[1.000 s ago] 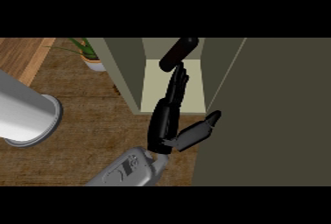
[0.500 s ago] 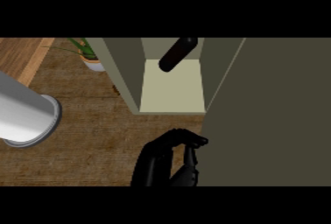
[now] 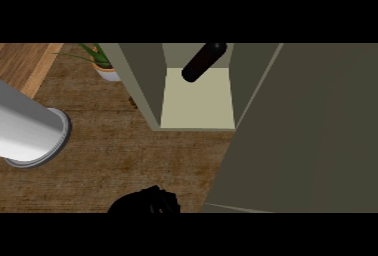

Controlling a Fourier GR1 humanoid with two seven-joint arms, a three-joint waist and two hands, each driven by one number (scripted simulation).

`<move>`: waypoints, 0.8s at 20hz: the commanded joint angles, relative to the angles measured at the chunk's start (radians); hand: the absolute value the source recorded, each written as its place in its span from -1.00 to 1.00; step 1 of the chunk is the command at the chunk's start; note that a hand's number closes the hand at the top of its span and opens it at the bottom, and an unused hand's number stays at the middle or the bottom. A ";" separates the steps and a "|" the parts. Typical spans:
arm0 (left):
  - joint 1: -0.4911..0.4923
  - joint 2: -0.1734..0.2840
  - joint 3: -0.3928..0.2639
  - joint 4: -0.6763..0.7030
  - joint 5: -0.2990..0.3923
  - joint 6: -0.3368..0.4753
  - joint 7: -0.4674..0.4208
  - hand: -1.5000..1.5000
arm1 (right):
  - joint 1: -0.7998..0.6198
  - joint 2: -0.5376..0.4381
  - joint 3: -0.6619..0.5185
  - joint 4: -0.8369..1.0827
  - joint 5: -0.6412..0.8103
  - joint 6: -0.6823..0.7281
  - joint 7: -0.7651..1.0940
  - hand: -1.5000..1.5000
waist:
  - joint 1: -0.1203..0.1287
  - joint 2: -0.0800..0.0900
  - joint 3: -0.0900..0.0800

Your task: Pick up the wine, place it into the cabinet and close the cabinet

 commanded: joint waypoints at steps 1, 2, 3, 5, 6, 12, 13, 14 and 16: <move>0.126 0.166 0.046 -0.092 0.053 -0.112 -0.035 1.00 | 0.018 0.031 0.073 -0.098 -0.072 0.022 0.017 1.00 | 0.006 -0.001 -0.002; 0.142 0.181 0.054 -0.150 0.074 -0.132 -0.040 1.00 | -0.029 0.064 0.090 -0.051 -0.106 0.000 0.035 1.00 | 0.017 -0.002 -0.003; 0.139 0.182 0.097 -0.126 0.097 -0.140 -0.042 1.00 | -0.025 0.077 0.085 -0.089 -0.145 -0.008 0.060 1.00 | 0.006 -0.002 -0.002; 0.148 0.215 0.134 -0.175 0.119 -0.162 -0.038 1.00 | -0.002 0.131 0.173 -0.040 -0.144 0.001 0.046 1.00 | 0.016 0.000 -0.002; 0.187 0.235 0.158 -0.163 0.143 -0.198 -0.071 1.00 | -0.014 0.142 0.182 -0.057 -0.143 -0.013 0.070 1.00 | 0.013 -0.001 -0.003; 0.362 0.390 0.379 -0.188 0.302 -0.393 -0.175 1.00 | -0.100 0.237 0.359 0.006 0.026 -0.097 0.108 1.00 | 0.017 -0.006 -0.005; 0.369 0.411 0.431 -0.151 0.317 -0.428 -0.197 1.00 | -0.088 0.254 0.405 0.013 0.031 -0.100 0.107 1.00 | 0.018 -0.006 -0.006; 0.421 0.462 0.464 -0.208 0.317 -0.446 -0.206 1.00 | -0.136 0.255 0.393 0.058 0.032 -0.093 0.114 1.00 | 0.031 -0.008 -0.005; 0.432 0.476 0.549 -0.152 0.392 -0.532 -0.221 1.00 | -0.183 0.256 0.462 0.110 0.073 -0.102 0.060 1.00 | 0.023 -0.004 -0.005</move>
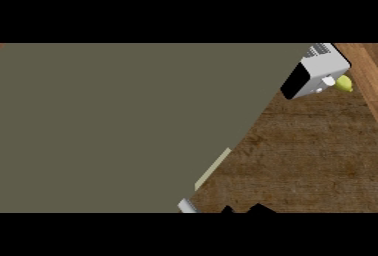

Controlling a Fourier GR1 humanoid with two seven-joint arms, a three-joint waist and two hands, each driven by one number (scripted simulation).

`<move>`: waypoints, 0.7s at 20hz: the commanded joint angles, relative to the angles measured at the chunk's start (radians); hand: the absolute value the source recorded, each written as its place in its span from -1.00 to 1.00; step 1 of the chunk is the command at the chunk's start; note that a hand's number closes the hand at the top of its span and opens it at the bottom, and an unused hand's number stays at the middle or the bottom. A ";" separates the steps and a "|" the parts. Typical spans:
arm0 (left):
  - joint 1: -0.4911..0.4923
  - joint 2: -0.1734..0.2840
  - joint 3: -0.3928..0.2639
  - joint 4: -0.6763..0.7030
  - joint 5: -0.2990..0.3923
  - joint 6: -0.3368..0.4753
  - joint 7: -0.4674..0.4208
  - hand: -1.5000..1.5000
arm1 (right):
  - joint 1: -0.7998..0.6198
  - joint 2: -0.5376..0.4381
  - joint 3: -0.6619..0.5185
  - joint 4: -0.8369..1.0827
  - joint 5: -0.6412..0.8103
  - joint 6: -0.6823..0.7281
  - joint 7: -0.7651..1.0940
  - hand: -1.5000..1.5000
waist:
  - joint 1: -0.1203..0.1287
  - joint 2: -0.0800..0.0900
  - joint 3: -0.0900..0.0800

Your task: Pick up the wine, place it into the cabinet and close the cabinet

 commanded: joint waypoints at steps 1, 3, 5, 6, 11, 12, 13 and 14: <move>0.091 0.105 0.165 0.011 0.105 -0.144 -0.034 1.00 | -0.082 0.032 0.157 0.101 0.074 -0.079 -0.044 1.00 | 0.017 -0.003 -0.002; 0.105 0.138 0.243 0.024 0.179 -0.218 -0.028 1.00 | -0.165 0.032 0.166 0.183 0.082 -0.155 -0.042 1.00 | 0.018 -0.003 -0.002; 0.092 0.139 0.293 0.108 0.207 -0.282 -0.045 1.00 | -0.226 0.033 0.221 0.255 0.105 -0.217 -0.080 1.00 | 0.007 -0.001 -0.002; 0.172 0.160 0.290 0.048 0.199 -0.297 -0.042 1.00 | -0.262 0.033 0.216 0.285 0.131 -0.241 -0.079 1.00 | 0.016 -0.004 -0.001; 0.161 0.196 0.391 0.081 0.296 -0.401 -0.013 1.00 | -0.411 0.033 0.156 0.587 0.098 -0.276 -0.235 1.00 | 0.030 0.006 0.000; 0.124 0.205 0.387 0.071 0.309 -0.371 0.026 1.00 | -0.440 0.033 0.186 0.645 0.104 -0.327 -0.268 1.00 | 0.023 0.008 0.000; 0.143 0.184 0.383 0.113 0.283 -0.409 -0.009 1.00 | -0.467 0.033 0.119 0.727 0.067 -0.271 -0.301 1.00 | 0.035 0.013 -0.001; 0.136 0.177 0.382 0.094 0.278 -0.382 0.008 1.00 | -0.472 0.033 0.130 0.762 0.064 -0.293 -0.324 1.00 | 0.021 0.011 0.000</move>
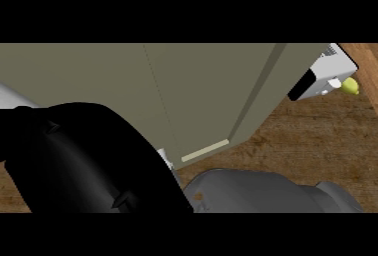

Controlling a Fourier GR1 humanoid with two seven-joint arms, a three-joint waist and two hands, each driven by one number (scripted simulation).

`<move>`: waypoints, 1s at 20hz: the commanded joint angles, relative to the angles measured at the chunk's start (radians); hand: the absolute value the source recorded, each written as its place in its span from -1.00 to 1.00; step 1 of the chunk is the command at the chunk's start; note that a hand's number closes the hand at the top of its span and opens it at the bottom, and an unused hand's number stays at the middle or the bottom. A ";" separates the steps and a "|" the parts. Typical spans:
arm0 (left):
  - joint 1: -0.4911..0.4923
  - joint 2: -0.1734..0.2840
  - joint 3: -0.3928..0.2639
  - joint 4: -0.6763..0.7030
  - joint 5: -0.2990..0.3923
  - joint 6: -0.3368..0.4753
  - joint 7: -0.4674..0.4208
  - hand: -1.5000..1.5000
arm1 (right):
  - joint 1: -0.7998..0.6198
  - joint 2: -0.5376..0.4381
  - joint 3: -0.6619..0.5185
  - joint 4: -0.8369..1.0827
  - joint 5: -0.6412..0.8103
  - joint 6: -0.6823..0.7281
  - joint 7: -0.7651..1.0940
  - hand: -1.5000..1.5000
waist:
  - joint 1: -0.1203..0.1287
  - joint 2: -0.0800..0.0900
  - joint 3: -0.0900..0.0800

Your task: Pick up the wine, place it into the cabinet and close the cabinet

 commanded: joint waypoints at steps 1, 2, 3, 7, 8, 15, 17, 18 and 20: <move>0.016 0.035 0.080 0.028 0.071 -0.093 0.022 1.00 | -0.053 0.002 -0.008 0.228 -0.020 -0.052 -0.159 1.00 | 0.010 0.007 0.000; -0.002 0.004 0.063 0.083 0.053 -0.111 0.003 1.00 | -0.115 0.002 -0.034 0.277 -0.073 -0.069 -0.153 1.00 | 0.007 0.008 -0.001; -0.014 0.033 0.085 0.051 0.071 -0.088 0.035 1.00 | -0.147 0.002 -0.118 0.334 -0.102 -0.015 -0.170 1.00 | 0.007 0.010 0.000; 0.064 0.032 0.144 0.037 0.080 -0.145 0.034 1.00 | -0.144 0.002 -0.128 0.516 -0.125 0.016 -0.272 1.00 | 0.013 0.007 0.001; 0.026 0.041 0.164 0.066 0.096 -0.139 0.044 1.00 | -0.196 0.002 -0.150 0.571 -0.131 0.009 -0.289 1.00 | 0.009 0.009 0.001; 0.026 0.025 0.185 0.075 0.115 -0.162 0.067 1.00 | -0.171 -0.017 -0.235 0.842 -0.109 0.058 -0.483 1.00 | 0.003 0.016 0.001; 0.041 0.017 0.193 0.046 0.094 -0.144 0.064 1.00 | -0.204 -0.030 -0.237 0.875 -0.120 0.079 -0.455 1.00 | 0.012 0.014 0.001; 0.027 0.037 0.204 0.019 0.128 -0.118 0.089 1.00 | -0.161 -0.042 -0.234 0.868 -0.123 0.085 -0.497 1.00 | 0.006 0.018 0.002; 0.011 0.025 0.178 0.029 0.113 -0.121 0.087 1.00 | -0.111 -0.073 -0.211 0.864 -0.116 0.114 -0.542 1.00 | -0.008 0.023 0.002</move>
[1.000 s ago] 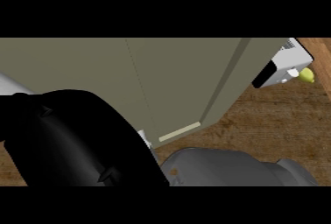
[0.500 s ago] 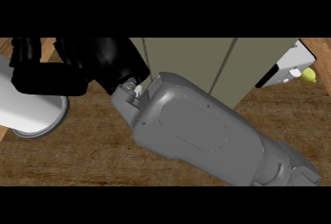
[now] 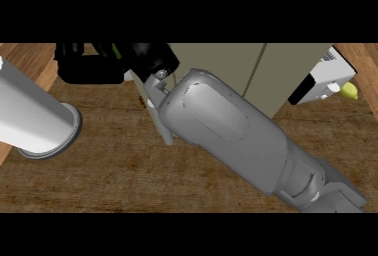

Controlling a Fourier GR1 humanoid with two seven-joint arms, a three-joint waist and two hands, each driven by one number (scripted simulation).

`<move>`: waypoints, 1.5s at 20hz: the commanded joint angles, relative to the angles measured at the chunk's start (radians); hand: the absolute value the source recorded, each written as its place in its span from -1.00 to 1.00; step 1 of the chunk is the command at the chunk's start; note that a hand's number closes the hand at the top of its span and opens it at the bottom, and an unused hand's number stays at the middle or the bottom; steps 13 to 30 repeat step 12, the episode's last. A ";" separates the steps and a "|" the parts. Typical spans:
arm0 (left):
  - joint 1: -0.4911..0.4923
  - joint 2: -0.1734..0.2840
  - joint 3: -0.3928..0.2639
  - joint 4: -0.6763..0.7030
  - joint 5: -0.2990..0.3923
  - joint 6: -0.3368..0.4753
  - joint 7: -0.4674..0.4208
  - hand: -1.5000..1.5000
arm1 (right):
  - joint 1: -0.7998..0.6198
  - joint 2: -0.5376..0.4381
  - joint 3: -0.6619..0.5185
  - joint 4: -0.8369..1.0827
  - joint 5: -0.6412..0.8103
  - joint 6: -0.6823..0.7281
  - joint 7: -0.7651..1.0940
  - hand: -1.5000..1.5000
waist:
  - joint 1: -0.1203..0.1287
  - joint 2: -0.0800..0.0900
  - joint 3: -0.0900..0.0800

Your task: Pick up the wine, place it into the cabinet and close the cabinet

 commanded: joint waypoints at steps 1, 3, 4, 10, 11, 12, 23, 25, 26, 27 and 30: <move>-0.009 -0.009 0.024 0.015 0.010 0.002 -0.002 1.00 | 0.052 -0.064 -0.053 0.188 0.025 -0.001 -0.081 1.00 | -0.007 0.056 0.003; -0.020 -0.017 0.004 0.003 0.014 0.024 0.008 1.00 | 0.048 -0.082 -0.055 0.188 0.031 0.005 -0.079 1.00 | -0.021 0.056 0.003; -0.016 0.002 0.032 0.010 0.034 0.008 0.016 1.00 | 0.088 -0.082 -0.037 0.198 0.043 0.004 -0.114 1.00 | -0.011 0.060 0.004; -0.015 0.000 0.019 -0.012 0.021 0.022 0.028 1.00 | 0.121 -0.115 -0.047 0.203 0.053 0.009 -0.155 1.00 | -0.016 0.061 0.003; -0.025 -0.006 0.008 -0.009 0.008 0.034 0.026 1.00 | 0.120 -0.131 -0.055 0.192 0.045 0.032 -0.170 1.00 | -0.030 0.065 0.004; -0.017 -0.010 0.004 -0.030 0.015 0.030 0.026 1.00 | 0.119 -0.121 -0.050 0.209 0.049 0.031 -0.170 1.00 | -0.012 0.064 0.003; -0.017 -0.010 0.004 -0.030 0.015 0.030 0.026 1.00 | 0.119 -0.121 -0.050 0.209 0.049 0.031 -0.170 1.00 | -0.012 0.064 0.003; -0.017 -0.010 0.004 -0.030 0.015 0.030 0.026 1.00 | 0.119 -0.121 -0.050 0.209 0.049 0.031 -0.170 1.00 | -0.012 0.064 0.003; -0.017 -0.010 0.004 -0.030 0.015 0.030 0.026 1.00 | 0.119 -0.121 -0.050 0.209 0.049 0.031 -0.170 1.00 | -0.012 0.064 0.003; -0.017 -0.010 0.004 -0.030 0.015 0.030 0.026 1.00 | 0.119 -0.121 -0.050 0.209 0.049 0.031 -0.170 1.00 | -0.012 0.064 0.003; -0.017 -0.010 0.004 -0.030 0.015 0.030 0.026 1.00 | 0.119 -0.121 -0.050 0.209 0.049 0.031 -0.170 1.00 | -0.012 0.064 0.003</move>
